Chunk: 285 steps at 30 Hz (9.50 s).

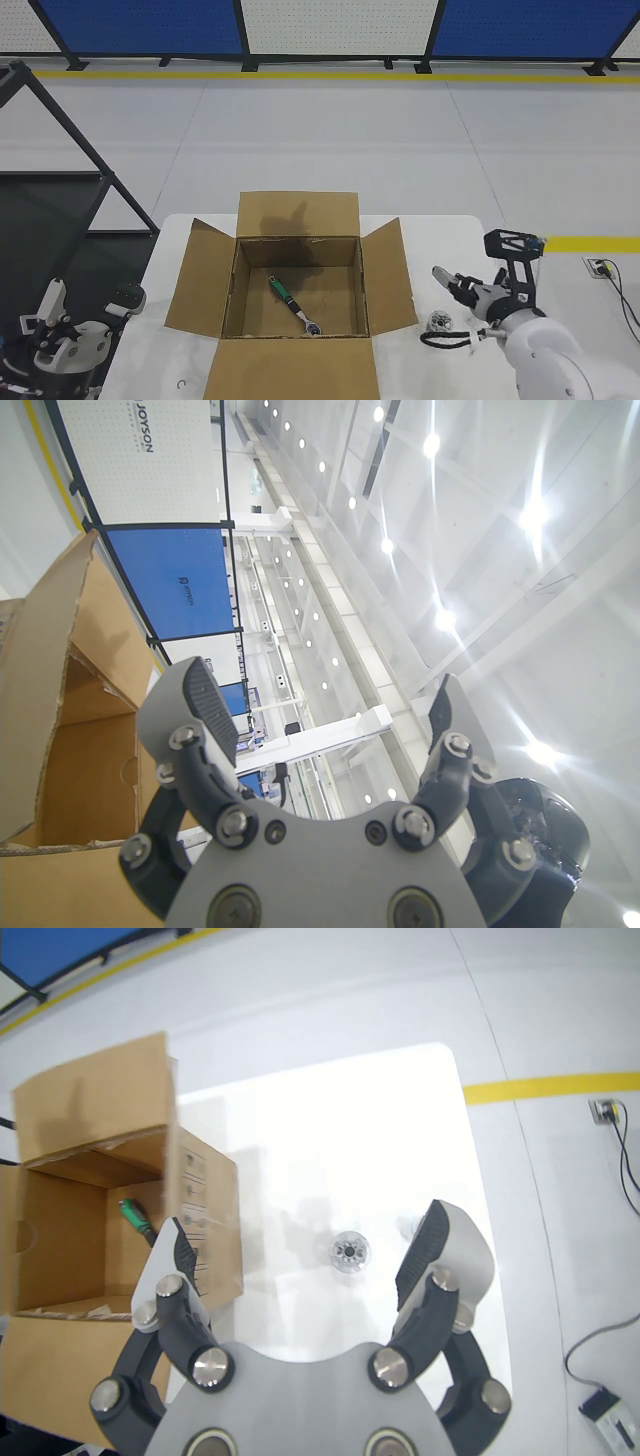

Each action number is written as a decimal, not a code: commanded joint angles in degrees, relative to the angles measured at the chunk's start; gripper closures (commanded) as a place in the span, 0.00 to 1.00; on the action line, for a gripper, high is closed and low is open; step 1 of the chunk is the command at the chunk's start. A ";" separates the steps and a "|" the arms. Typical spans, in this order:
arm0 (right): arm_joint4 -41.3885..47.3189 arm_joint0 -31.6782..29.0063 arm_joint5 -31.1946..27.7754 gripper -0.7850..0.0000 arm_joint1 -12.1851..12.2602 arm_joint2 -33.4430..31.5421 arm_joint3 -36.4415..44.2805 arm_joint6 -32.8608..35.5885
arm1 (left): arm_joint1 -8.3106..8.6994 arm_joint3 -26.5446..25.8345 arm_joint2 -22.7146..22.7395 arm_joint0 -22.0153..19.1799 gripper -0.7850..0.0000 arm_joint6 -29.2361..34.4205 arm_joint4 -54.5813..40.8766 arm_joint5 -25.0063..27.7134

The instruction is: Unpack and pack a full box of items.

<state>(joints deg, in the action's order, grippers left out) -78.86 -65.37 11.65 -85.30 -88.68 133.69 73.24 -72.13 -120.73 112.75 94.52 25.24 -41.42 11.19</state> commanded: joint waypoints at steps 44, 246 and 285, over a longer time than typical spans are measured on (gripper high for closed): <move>9.48 35.77 2.36 0.00 -8.81 47.60 -54.43 -4.91 | -0.34 1.49 7.89 0.84 0.00 -3.99 -7.30 -0.16; 33.98 -22.81 -18.23 1.00 -0.05 -20.81 0.96 -14.96 | -0.42 -1.43 -1.82 -1.21 0.00 3.96 3.60 -5.76; 1.30 -1.47 -8.28 1.00 4.69 -6.09 -29.21 14.45 | -0.13 -1.84 -1.48 -0.17 0.00 2.88 2.03 -4.88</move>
<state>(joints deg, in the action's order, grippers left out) -77.13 -67.35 3.18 -80.68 -94.93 105.36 87.62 -72.28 -122.57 111.25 94.33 28.11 -39.46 6.22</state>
